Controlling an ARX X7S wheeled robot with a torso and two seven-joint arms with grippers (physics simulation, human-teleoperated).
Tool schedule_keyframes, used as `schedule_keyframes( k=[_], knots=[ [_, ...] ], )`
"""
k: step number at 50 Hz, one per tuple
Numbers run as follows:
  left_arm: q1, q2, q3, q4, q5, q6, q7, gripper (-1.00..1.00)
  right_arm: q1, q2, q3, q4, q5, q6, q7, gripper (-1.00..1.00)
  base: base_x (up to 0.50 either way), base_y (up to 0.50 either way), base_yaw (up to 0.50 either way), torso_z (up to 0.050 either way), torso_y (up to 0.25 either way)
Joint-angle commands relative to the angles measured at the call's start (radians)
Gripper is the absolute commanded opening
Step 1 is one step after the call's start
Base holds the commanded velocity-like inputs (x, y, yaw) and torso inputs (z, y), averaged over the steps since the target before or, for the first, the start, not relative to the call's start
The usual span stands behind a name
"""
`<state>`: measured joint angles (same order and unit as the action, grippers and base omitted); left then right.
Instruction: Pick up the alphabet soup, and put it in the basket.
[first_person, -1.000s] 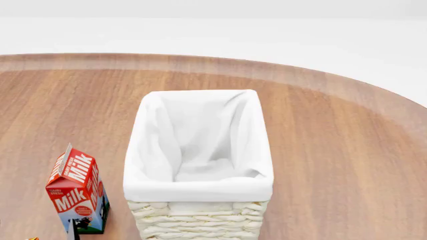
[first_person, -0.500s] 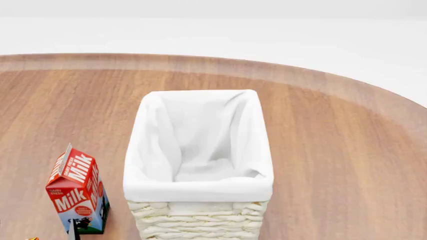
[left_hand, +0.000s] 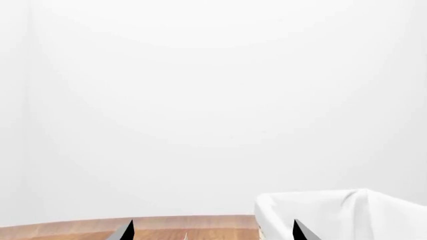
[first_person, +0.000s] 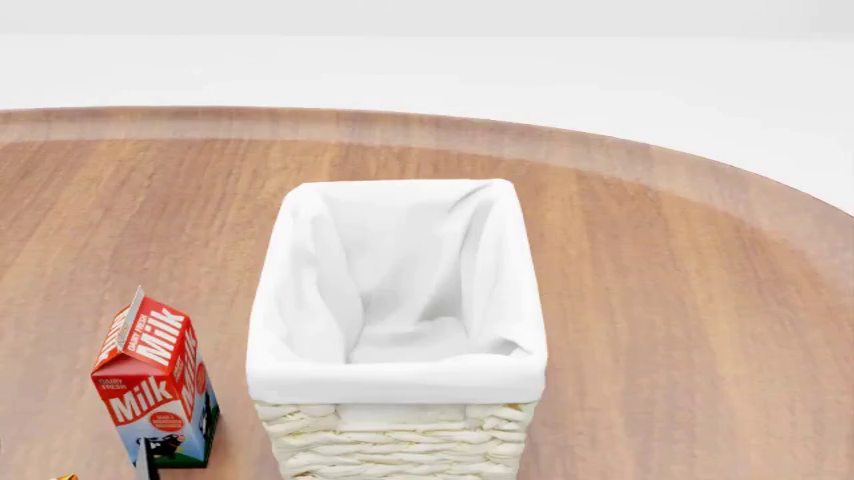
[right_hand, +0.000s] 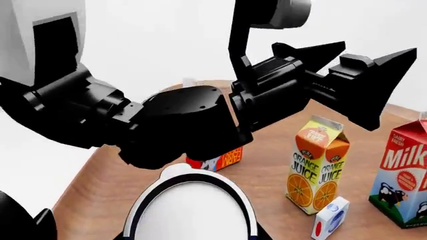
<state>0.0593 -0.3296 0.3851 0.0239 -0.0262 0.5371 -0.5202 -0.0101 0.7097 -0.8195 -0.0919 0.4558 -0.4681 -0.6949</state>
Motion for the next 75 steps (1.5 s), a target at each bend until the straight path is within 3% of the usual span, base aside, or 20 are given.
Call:
schedule_keyframes(
  k=[1,26,42,56,75],
  knots=[
    [0.001,-0.002,0.002,0.002,0.001,0.001,-0.004,1.0,-0.036,0.036,0.026,-0.072,0.07,-0.081,-0.008,-1.0,0.0,0.0,0.0,0.0,0.0],
    [-0.005,-0.005,0.009,-0.003,-0.005,0.001,-0.006,1.0,-0.048,0.019,0.141,-0.16,0.281,-0.121,0.159,-1.0,0.0,0.0,0.0,0.0,0.0],
    [-0.003,-0.008,0.011,0.0,-0.002,0.003,-0.013,1.0,-0.034,-0.035,0.201,-0.145,0.268,-0.11,0.299,-1.0,0.0,0.0,0.0,0.0,0.0],
    [-0.003,-0.011,0.013,0.002,-0.003,0.002,-0.016,1.0,0.022,-0.051,0.246,-0.133,0.521,-0.092,0.283,-1.0,0.0,0.0,0.0,0.0,0.001],
    [-0.006,-0.013,0.018,0.002,-0.004,-0.002,-0.019,1.0,0.044,-0.094,0.291,-0.113,0.434,-0.099,0.41,-1.0,0.0,0.0,0.0,0.0,0.001]
  ],
)
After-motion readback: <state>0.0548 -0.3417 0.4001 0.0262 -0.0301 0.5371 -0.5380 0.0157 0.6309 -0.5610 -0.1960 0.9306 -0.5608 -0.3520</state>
